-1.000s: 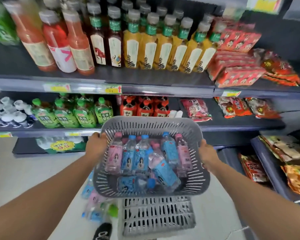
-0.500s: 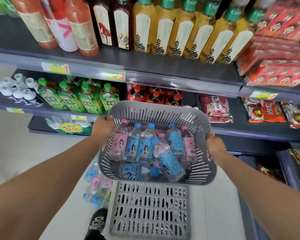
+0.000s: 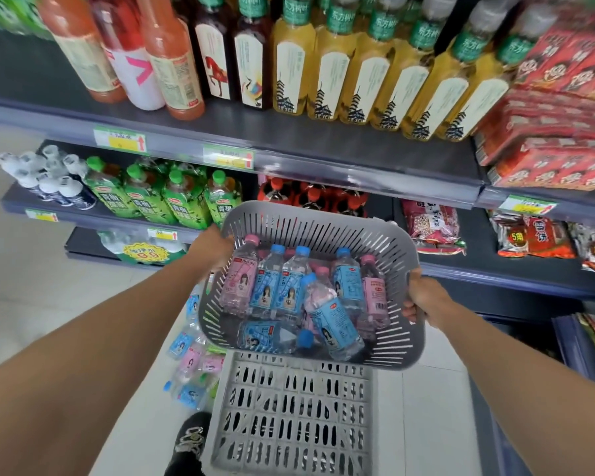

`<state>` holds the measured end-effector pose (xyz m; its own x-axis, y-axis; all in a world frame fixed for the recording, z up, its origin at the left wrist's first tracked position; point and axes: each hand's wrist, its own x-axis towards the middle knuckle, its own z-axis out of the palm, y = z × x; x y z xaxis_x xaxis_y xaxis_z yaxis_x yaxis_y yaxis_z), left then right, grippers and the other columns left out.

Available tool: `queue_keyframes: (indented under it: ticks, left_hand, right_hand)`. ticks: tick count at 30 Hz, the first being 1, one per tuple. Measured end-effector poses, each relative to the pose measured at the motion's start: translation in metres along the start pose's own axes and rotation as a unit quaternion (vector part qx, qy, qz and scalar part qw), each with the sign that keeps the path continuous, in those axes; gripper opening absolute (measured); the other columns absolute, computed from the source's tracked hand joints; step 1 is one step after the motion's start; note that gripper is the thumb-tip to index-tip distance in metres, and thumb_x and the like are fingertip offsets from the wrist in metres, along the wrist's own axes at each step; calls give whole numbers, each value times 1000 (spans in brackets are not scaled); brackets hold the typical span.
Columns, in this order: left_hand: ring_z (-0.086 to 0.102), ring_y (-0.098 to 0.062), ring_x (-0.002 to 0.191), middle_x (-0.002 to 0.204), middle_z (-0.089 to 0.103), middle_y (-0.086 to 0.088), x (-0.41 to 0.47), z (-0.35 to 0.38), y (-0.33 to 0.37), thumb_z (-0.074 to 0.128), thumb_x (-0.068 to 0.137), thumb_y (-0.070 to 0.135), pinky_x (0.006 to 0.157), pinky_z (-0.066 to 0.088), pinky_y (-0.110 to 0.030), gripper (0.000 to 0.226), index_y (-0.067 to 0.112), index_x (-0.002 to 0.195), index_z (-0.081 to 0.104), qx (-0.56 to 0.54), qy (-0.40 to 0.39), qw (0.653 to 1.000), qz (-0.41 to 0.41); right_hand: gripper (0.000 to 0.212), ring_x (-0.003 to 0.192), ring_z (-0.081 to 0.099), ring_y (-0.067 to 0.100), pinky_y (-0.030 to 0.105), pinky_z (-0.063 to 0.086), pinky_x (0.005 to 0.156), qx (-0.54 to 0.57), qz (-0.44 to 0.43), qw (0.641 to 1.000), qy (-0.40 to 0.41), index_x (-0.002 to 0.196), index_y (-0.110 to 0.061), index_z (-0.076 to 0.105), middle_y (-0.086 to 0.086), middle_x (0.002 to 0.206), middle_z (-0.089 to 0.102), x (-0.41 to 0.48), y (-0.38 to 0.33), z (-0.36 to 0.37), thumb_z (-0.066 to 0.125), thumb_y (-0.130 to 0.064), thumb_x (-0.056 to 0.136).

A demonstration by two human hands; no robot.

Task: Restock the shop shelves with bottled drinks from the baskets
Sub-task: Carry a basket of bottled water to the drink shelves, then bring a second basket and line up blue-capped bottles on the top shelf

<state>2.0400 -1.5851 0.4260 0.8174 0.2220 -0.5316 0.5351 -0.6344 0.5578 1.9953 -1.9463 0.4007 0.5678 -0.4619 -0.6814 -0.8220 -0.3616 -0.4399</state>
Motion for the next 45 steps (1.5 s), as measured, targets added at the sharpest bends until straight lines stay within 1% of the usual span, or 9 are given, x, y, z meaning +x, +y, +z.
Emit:
queue_keyframes:
  ticks: [4,6,9,16,20,25,31,36,45]
  left_hand:
    - [54,-37,111,129,54,-23,-29,-14,1,49,98,26,92,47,-43,43,1,133,45,65,-4,998,19]
    - [53,-37,117,136,50,-22,-44,-23,-3,51,97,29,99,45,-44,49,1,136,43,73,-1,997,19]
    - [48,-32,125,141,48,-16,-68,-39,-15,53,96,32,100,40,-36,49,3,135,47,79,4,997,14]
    - [56,-32,110,121,60,-16,-130,-91,-70,50,96,28,86,44,-34,29,5,112,59,111,71,991,7]
    - [55,-30,114,122,60,-12,-171,-130,-125,48,98,33,87,44,-35,33,9,119,59,166,114,980,-9]
    - [50,-27,122,131,55,-7,-237,-178,-201,46,98,36,96,42,-36,36,16,128,53,196,169,965,-35]
    - [54,-29,114,126,56,-6,-334,-227,-288,45,98,34,88,46,-37,33,15,123,56,205,247,944,-73]
    - [57,-31,109,113,59,-8,-415,-258,-350,49,96,32,85,49,-39,25,12,105,61,197,310,924,-111]
    - [58,-31,109,117,59,-7,-556,-288,-450,48,94,26,83,48,-36,27,15,115,60,173,387,865,-269]
  right_hand:
    - [39,65,58,27,30,47,56,-121,-37,992,17,111,1,56,15,80,61,-14,-2,-1,44,-33,98]
    - [46,86,63,32,34,53,71,-214,-70,972,65,116,-2,54,18,99,64,-30,-6,0,52,-39,89]
    - [54,116,50,38,43,46,93,-324,-159,920,150,125,-4,48,22,124,52,-59,-18,8,55,-43,88]
    - [27,99,60,31,37,52,78,-343,-408,844,65,104,-9,62,12,100,63,-149,-67,78,54,-32,92]
    - [24,90,61,28,38,53,73,-368,-518,772,11,99,-11,63,7,94,64,-220,-91,135,49,-31,95]
    - [30,104,62,27,37,52,82,-377,-599,706,-41,116,-13,60,6,109,65,-315,-102,205,50,-32,95]
    - [25,99,62,27,32,48,75,-375,-680,624,-83,112,-14,61,5,106,66,-433,-84,281,54,-30,93]
    - [23,106,57,29,32,43,77,-365,-751,538,-117,111,-14,61,7,111,63,-534,-60,337,53,-24,92]
    - [24,107,57,29,34,44,78,-347,-847,361,-178,110,-16,63,6,113,61,-699,-20,428,54,-30,92]
